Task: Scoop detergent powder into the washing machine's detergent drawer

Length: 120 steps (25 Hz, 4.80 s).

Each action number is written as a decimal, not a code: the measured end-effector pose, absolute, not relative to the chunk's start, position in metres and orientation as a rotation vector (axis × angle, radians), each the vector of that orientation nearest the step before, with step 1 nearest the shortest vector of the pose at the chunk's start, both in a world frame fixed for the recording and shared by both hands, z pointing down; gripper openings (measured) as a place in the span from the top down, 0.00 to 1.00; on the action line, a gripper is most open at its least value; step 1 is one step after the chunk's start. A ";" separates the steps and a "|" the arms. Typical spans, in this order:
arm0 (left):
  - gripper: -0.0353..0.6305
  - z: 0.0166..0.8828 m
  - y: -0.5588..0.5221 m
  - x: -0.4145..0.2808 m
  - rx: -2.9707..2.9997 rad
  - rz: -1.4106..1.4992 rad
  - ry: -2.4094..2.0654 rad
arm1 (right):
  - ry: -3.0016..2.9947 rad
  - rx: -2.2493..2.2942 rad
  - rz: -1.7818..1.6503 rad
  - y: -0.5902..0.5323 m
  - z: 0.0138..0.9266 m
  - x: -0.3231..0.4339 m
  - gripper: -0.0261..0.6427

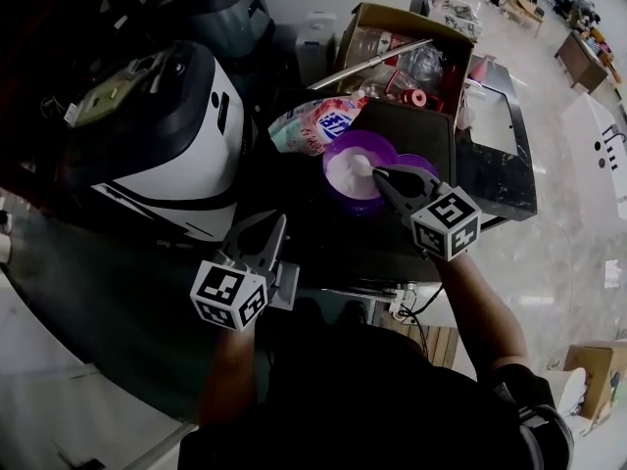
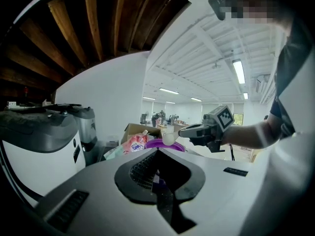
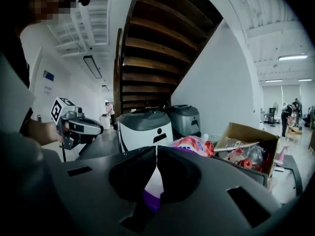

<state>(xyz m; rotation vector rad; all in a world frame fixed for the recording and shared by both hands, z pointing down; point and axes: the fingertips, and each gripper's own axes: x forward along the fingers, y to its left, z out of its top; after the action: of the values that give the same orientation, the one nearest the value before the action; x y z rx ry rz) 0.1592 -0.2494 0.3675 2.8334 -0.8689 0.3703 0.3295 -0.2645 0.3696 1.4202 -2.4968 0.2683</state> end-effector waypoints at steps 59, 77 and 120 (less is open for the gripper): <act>0.94 0.400 -0.251 0.130 2.734 0.355 -0.895 | -2.177 0.799 0.398 -0.319 0.447 0.281 0.93; 0.94 0.401 -0.239 0.141 2.722 0.353 -0.907 | -2.298 0.765 0.605 -0.304 0.428 0.282 0.93; 0.94 0.373 -0.215 0.102 2.713 0.423 -1.098 | -2.845 1.204 1.305 -0.276 0.370 0.353 0.93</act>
<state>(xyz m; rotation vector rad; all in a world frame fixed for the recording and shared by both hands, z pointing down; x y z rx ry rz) 0.1019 -0.2154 0.3731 2.7133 -1.0977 0.4227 0.3527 -0.2757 0.3699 1.2036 -2.8454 1.3053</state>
